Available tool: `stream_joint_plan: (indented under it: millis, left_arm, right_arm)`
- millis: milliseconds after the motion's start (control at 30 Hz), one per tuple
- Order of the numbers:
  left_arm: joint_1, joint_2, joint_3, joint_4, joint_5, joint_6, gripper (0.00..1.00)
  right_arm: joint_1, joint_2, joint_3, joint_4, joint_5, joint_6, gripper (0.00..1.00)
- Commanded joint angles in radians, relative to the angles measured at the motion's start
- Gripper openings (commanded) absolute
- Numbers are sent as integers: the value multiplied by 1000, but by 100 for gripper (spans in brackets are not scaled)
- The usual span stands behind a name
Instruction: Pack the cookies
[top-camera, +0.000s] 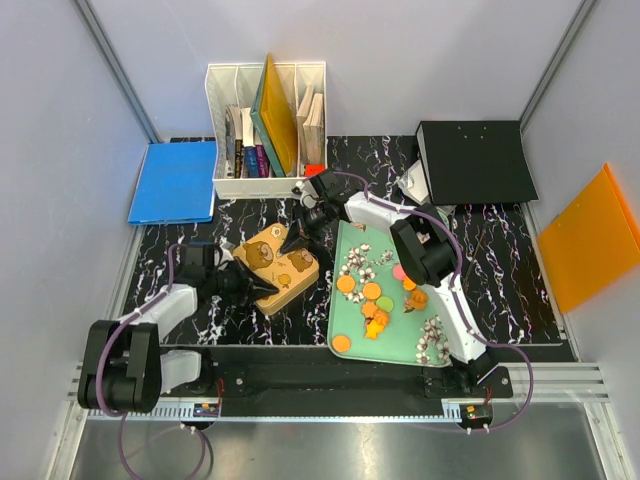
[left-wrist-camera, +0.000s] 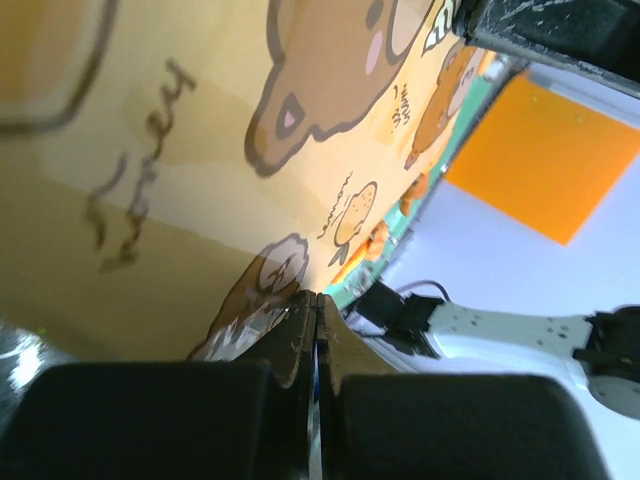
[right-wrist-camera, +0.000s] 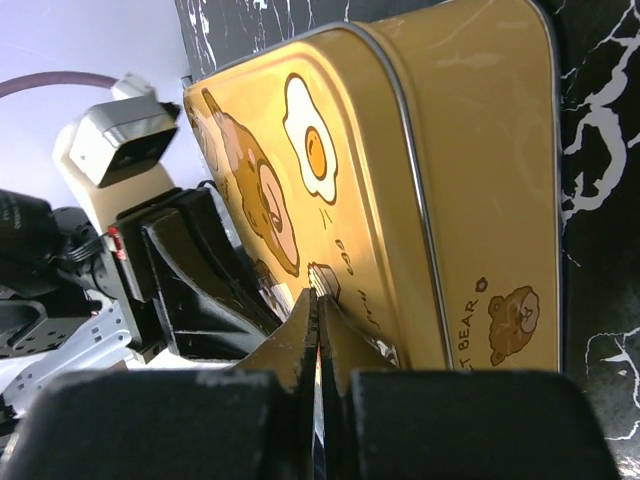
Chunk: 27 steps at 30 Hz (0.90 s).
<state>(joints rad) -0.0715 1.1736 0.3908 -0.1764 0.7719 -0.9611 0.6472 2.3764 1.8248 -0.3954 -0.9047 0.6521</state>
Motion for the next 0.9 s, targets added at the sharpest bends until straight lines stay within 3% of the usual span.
stream_joint_plan:
  millis: [0,133,267,400,433,533,633,867]
  left_arm:
    - [-4,66,-79,-17,-49,13,0]
    - [-4,-95,-11,-43,-75,16,2]
    - [-4,-199,138,-106,-117,54,9]
    - [-4,-200,304,-144,-143,81,22]
    - [-4,-192,328,-156,-149,87,24]
    - [-4,-172,398,-209,-186,114,28]
    - [-4,-157,442,-264,-244,156,31]
    - [-7,-80,569,-434,-440,315,33]
  right_arm:
    - [11,12,-28,-62,69,-45,0]
    - [11,-34,-30,-63,75,-60,0]
    - [11,-98,5,-63,84,-63,6]
    - [11,-158,59,-66,90,-54,20]
    - [9,-170,80,-68,92,-52,29]
    - [8,-239,97,-72,119,-51,42]
    - [6,-354,42,-91,206,-107,47]
    - [9,-843,-321,-151,743,-305,50]
